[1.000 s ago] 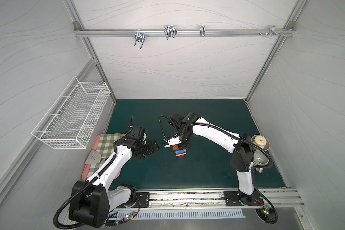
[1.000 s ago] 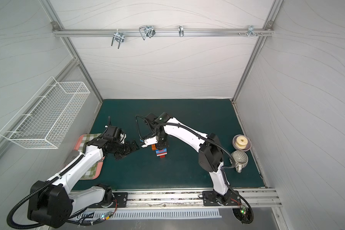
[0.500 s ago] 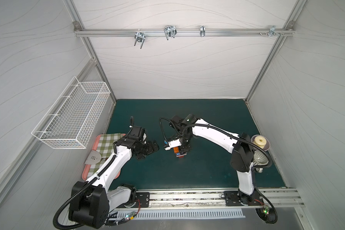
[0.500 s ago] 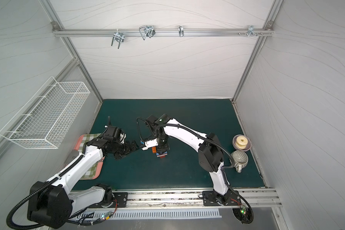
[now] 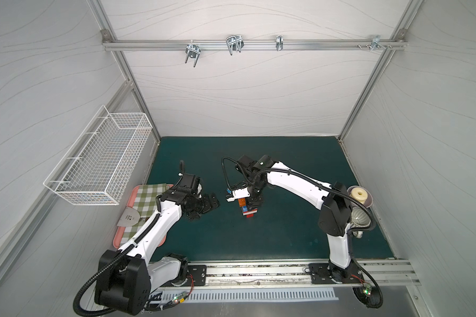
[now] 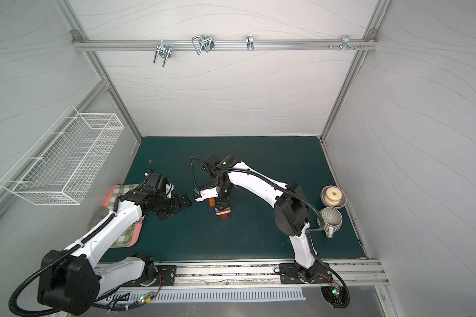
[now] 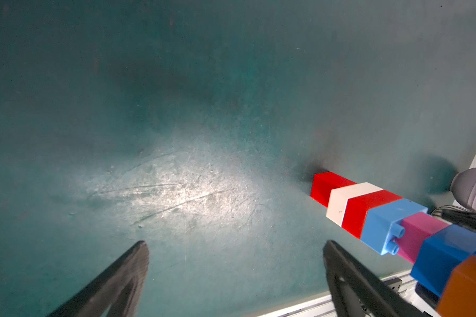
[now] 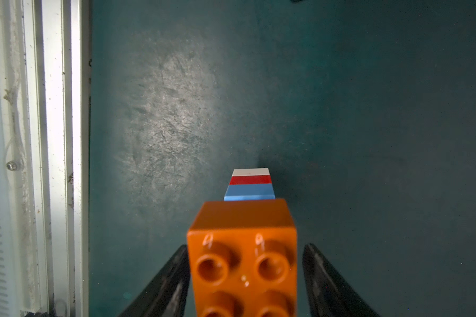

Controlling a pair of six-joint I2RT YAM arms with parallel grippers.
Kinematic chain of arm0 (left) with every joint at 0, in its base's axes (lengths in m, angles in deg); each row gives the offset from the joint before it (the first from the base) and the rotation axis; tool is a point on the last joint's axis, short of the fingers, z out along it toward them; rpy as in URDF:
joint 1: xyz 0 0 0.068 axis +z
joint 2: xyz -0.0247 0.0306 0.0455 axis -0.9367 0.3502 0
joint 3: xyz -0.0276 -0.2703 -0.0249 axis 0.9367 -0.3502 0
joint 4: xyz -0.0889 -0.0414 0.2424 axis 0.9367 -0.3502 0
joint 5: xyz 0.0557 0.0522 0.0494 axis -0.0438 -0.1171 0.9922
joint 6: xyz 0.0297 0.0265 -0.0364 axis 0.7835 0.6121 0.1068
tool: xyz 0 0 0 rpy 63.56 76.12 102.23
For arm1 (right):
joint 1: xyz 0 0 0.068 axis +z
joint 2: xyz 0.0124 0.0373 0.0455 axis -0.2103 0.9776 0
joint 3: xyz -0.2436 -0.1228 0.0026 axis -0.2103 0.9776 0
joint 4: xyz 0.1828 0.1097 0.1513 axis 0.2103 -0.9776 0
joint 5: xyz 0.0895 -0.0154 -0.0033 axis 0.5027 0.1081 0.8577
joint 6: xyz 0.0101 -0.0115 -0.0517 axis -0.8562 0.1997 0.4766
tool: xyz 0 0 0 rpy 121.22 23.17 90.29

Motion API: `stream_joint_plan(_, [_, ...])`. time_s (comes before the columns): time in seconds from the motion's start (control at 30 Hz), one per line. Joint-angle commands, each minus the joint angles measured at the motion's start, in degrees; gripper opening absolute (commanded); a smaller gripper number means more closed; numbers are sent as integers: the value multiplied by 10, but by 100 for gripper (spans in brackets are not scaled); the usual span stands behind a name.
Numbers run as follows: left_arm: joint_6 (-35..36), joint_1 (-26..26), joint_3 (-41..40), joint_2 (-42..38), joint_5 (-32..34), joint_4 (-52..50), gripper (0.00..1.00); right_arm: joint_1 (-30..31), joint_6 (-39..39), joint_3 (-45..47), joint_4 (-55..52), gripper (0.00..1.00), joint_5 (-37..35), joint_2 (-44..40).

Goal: Assemble a carrot with lego
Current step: Assemble the lego brick with the lego brick, then adjust the lego brick at the center of the board.

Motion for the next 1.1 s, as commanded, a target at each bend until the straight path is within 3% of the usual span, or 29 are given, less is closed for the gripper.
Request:
stream_joint_plan(0.0, [4,3,6,-10,8,-4,99,-6,3,-12,1,68,24,-32])
stream_joint_plan(0.3, [5,3,4,-9,7,-4,99,-41,-27,32,36,77,87,-122])
stream_joint_plan(0.67, [7,3,5,-9,13,-3,99,-189,-182,356,338,90,264,-303])
stream_joint_plan(1.07, [6,3,5,-16,21,-5,99,-238,-272,568,603,92,383,-304])
